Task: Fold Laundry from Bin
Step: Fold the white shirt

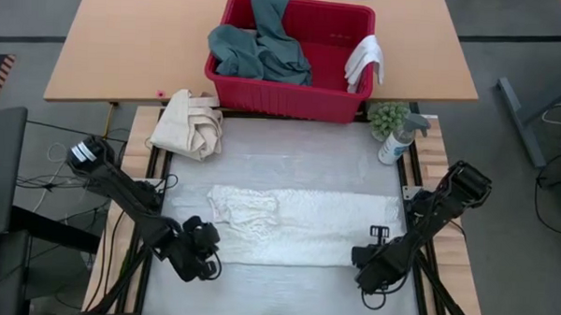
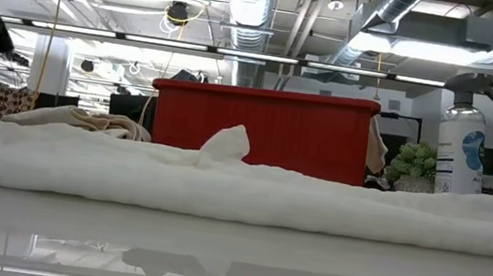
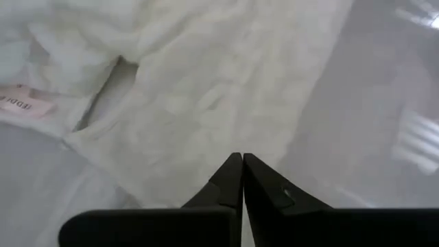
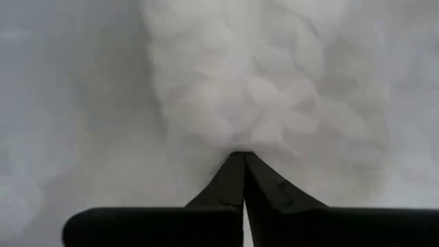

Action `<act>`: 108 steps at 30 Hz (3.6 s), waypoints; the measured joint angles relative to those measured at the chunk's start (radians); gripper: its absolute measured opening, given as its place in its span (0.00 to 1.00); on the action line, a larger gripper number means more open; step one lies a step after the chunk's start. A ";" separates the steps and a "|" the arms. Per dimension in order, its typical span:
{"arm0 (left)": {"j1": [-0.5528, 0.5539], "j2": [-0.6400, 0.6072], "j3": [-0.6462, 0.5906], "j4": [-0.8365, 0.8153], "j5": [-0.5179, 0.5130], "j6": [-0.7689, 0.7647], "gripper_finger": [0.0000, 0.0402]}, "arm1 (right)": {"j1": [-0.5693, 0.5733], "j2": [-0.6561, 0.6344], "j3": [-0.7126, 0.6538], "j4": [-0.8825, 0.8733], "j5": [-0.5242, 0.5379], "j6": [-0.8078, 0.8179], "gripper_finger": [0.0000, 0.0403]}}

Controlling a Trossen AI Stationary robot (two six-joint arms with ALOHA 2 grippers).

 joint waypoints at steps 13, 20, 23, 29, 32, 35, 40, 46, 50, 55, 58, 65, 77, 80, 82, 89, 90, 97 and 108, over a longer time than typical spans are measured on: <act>-0.013 -0.076 0.000 0.020 -0.190 -0.027 0.00 | -0.070 -0.003 0.235 -0.154 0.226 -0.272 0.11; -0.043 -0.080 0.000 0.004 -0.200 0.050 0.00 | -0.361 -0.002 0.343 0.242 0.286 -0.626 0.13; -0.076 -0.095 0.000 0.001 -0.199 0.060 0.00 | -0.482 0.000 0.366 0.479 0.207 -0.734 0.17; -0.162 -0.125 0.002 -0.018 -0.225 0.063 0.00 | -0.633 0.068 0.411 0.680 0.102 -0.872 0.35; -0.180 -0.125 0.002 -0.051 -0.244 0.036 0.00 | -0.648 0.179 0.516 0.654 0.065 -0.916 0.47; -0.181 -0.125 0.002 -0.074 -0.256 0.025 0.00 | -0.648 0.310 0.678 0.591 0.061 -0.936 0.55; -0.181 -0.125 0.002 -0.095 -0.275 -0.040 0.02 | -0.655 0.482 0.940 0.444 0.062 -1.082 0.58; -0.181 -0.125 0.002 -0.117 -0.316 -0.082 0.04 | -0.668 0.629 1.078 0.356 0.049 -1.220 0.55; -0.181 -0.125 0.002 -0.119 -0.330 -0.086 0.04 | -0.676 0.657 1.093 0.365 0.041 -1.224 0.55; -0.181 -0.125 0.002 -0.141 -0.338 -0.127 0.04 | -0.683 0.668 1.085 0.394 0.035 -1.224 0.55; -0.181 -0.125 0.002 -0.151 -0.349 -0.131 0.04 | -0.679 0.706 1.085 0.424 0.011 -1.232 0.54; -0.181 -0.125 0.001 -0.161 -0.352 -0.155 0.04 | -0.666 0.755 1.082 0.423 0.047 -1.200 0.54; -0.181 -0.125 0.001 -0.155 -0.381 -0.152 0.04 | -0.691 0.740 1.104 0.388 0.096 -1.190 0.44; -0.181 -0.125 0.001 -0.155 -0.383 -0.148 0.04 | -0.690 0.740 1.104 0.393 0.091 -1.191 0.41; -0.181 -0.125 0.001 -0.155 -0.385 -0.148 0.04 | -0.690 0.740 1.104 0.400 0.091 -1.190 0.40; -0.181 -0.125 0.001 -0.155 -0.385 -0.147 0.04 | -0.690 0.751 1.105 0.398 0.088 -1.178 0.37; -0.181 -0.125 0.001 -0.156 -0.386 -0.147 0.04 | -0.688 0.753 1.104 0.393 0.092 -1.165 0.35; -0.181 -0.125 0.001 -0.146 -0.424 -0.147 0.04 | -0.692 0.750 1.089 0.401 0.143 -1.112 0.06; -0.181 -0.124 0.001 -0.087 -0.491 -0.119 0.04 | -0.699 0.744 1.214 0.253 0.183 -1.105 0.05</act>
